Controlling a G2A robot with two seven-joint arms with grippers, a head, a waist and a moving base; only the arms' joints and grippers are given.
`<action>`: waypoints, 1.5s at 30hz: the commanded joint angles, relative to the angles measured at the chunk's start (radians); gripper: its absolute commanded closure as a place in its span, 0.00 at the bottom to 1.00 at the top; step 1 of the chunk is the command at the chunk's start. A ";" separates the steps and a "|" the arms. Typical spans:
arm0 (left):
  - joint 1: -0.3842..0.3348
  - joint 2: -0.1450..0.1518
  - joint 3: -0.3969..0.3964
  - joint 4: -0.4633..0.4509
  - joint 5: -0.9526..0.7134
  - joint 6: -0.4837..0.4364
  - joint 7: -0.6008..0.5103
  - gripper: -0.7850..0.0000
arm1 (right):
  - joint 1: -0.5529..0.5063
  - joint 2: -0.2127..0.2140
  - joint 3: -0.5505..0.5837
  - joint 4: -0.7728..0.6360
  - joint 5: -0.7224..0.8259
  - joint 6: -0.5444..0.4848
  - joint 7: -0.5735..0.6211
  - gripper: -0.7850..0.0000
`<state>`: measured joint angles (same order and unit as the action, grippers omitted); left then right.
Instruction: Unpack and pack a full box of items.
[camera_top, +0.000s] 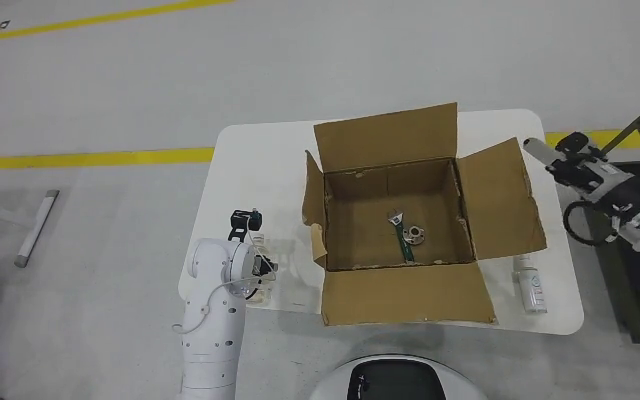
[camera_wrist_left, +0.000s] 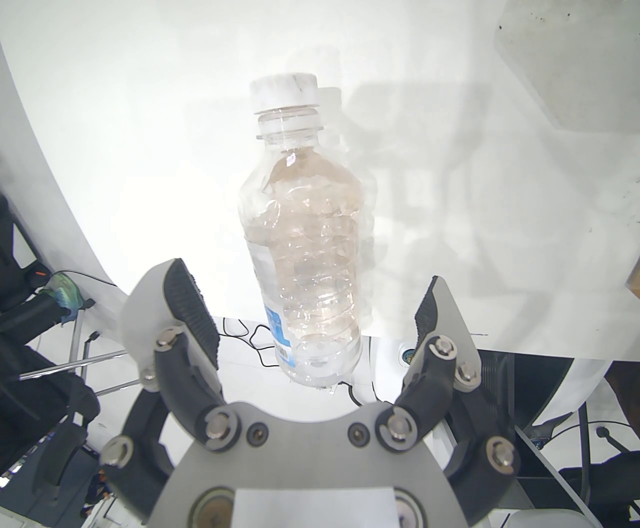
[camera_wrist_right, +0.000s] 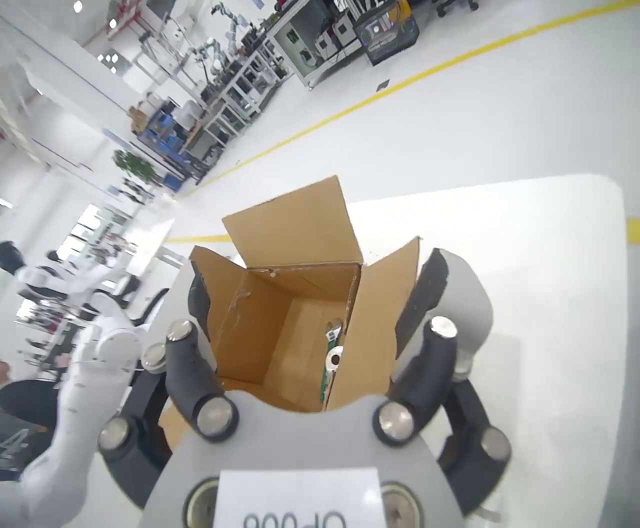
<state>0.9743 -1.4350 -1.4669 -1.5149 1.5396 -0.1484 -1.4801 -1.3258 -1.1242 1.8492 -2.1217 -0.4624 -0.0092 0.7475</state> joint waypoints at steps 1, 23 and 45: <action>0.000 0.000 0.000 0.000 0.000 0.000 0.000 0.00 | 0.012 0.000 -0.113 -0.027 -0.132 0.017 -0.015 0.65; 0.000 0.000 0.000 0.000 0.000 0.000 0.000 0.00 | 0.365 -0.092 -0.842 0.462 -0.683 0.307 0.086 1.00; 0.000 0.000 0.000 0.000 0.000 0.000 0.000 0.00 | 0.535 -0.116 -0.926 0.472 -0.833 0.194 0.436 1.00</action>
<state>0.9743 -1.4350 -1.4669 -1.5149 1.5396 -0.1484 -1.4801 -0.8170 -1.2346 0.9395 -1.6667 -1.2899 0.1883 1.1244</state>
